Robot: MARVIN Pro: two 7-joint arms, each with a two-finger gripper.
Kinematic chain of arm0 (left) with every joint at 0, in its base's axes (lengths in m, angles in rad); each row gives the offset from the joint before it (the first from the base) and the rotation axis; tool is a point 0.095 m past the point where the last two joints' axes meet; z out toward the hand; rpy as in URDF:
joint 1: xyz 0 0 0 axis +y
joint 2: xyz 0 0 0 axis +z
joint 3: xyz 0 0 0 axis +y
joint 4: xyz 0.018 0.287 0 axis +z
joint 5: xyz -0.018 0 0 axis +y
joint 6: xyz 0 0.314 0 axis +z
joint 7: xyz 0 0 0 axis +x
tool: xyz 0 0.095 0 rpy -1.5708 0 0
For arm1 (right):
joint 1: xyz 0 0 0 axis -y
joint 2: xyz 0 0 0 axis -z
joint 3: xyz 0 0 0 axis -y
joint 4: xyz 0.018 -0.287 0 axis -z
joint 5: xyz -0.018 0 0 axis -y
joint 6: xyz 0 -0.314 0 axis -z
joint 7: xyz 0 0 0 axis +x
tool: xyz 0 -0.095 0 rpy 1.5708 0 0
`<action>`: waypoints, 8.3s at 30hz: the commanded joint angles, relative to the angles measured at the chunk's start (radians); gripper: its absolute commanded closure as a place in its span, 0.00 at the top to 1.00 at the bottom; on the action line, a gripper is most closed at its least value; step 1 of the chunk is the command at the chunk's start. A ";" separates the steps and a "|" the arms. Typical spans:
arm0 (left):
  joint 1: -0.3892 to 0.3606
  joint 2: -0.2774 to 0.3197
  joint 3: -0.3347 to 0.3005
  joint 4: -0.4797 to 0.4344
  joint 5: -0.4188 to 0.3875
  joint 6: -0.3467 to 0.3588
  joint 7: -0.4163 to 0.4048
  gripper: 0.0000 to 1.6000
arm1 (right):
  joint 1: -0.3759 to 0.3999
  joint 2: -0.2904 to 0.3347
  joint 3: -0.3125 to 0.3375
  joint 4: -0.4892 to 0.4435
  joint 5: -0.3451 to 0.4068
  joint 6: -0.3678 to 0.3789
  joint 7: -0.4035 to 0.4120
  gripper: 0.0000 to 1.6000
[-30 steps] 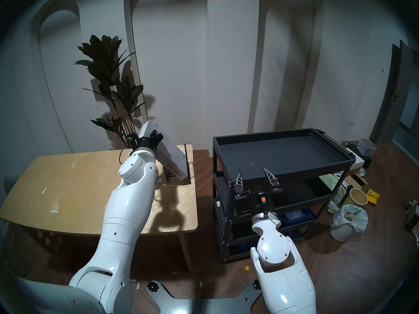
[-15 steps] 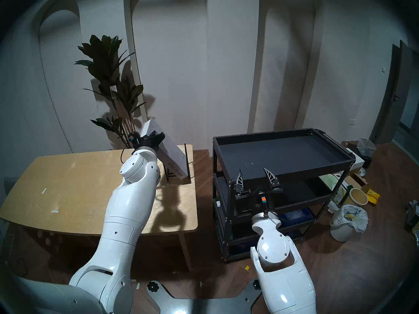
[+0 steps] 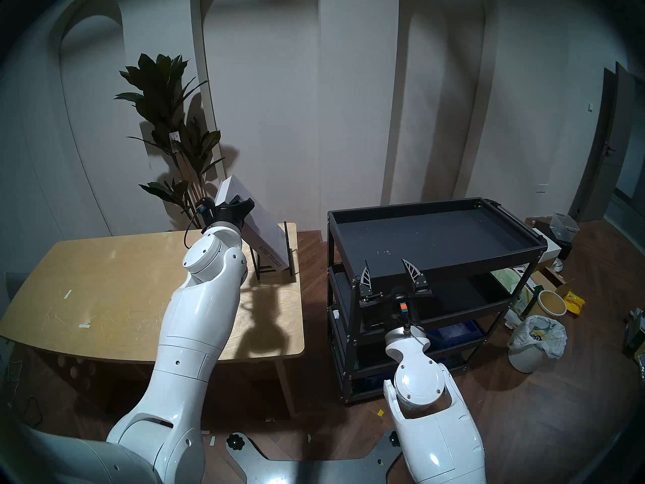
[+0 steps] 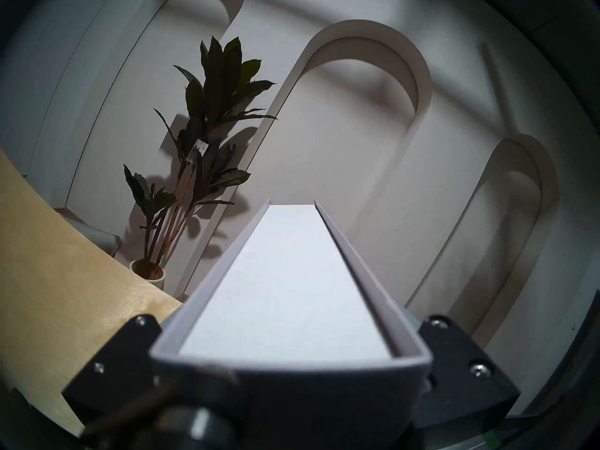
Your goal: Transfer books between table and cart
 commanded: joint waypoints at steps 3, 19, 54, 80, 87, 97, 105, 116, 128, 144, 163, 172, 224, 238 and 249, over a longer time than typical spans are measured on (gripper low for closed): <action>0.008 0.006 0.037 -0.138 0.064 0.009 0.049 0.00 | 0.028 0.011 -0.046 -0.017 -0.048 -0.025 0.014 1.00; 0.031 -0.009 0.122 -0.333 0.155 0.078 0.192 0.00 | 0.118 -0.014 -0.216 0.021 -0.274 -0.079 -0.010 1.00; 0.070 -0.009 0.329 -0.496 0.259 0.250 0.328 0.00 | 0.410 -0.118 -0.393 0.276 -0.044 -0.095 -0.102 1.00; 0.018 0.000 0.410 -0.407 0.343 0.259 0.356 0.00 | 0.470 -0.136 -0.463 0.312 0.005 -0.068 -0.127 1.00; 0.021 -0.015 0.410 -0.400 0.336 0.272 0.366 0.00 | 0.492 -0.149 -0.458 0.327 0.003 -0.077 -0.154 1.00; 0.020 -0.033 0.402 -0.401 0.335 0.260 0.397 0.00 | 0.516 -0.165 -0.457 0.333 0.016 -0.071 -0.227 1.00; 0.015 -0.036 0.402 -0.415 0.334 0.274 0.406 0.00 | 0.525 -0.168 -0.458 0.327 0.017 -0.082 -0.257 1.00; 0.014 -0.033 0.413 -0.419 0.334 0.297 0.402 0.00 | 0.546 -0.181 -0.467 0.365 0.006 -0.102 -0.282 1.00; 0.014 -0.034 0.413 -0.418 0.333 0.304 0.397 0.00 | 0.574 -0.195 -0.482 0.408 -0.008 -0.115 -0.309 0.85; 0.020 -0.028 0.415 -0.422 0.327 0.299 0.361 1.00 | 0.591 -0.205 -0.482 0.437 -0.020 -0.117 -0.344 0.00; 0.059 0.128 0.547 -0.687 0.312 0.101 0.106 1.00 | 0.683 -0.182 -0.323 0.438 0.041 -0.034 -0.391 0.00; 0.090 0.246 0.447 -0.801 0.321 0.105 0.066 1.00 | 0.743 -0.147 -0.194 0.429 0.130 0.015 -0.380 0.00; 0.013 0.361 0.264 -0.162 0.351 0.048 -0.083 1.00 | 0.784 0.196 -0.098 0.513 0.496 0.349 0.307 0.00; 0.011 0.351 0.279 -0.137 0.371 0.042 -0.069 1.00 | 0.755 0.109 -0.052 0.653 0.531 0.143 0.364 0.00; 0.014 0.350 0.278 -0.135 0.371 0.045 -0.066 1.00 | 0.771 0.087 -0.060 0.745 0.545 0.029 0.394 0.00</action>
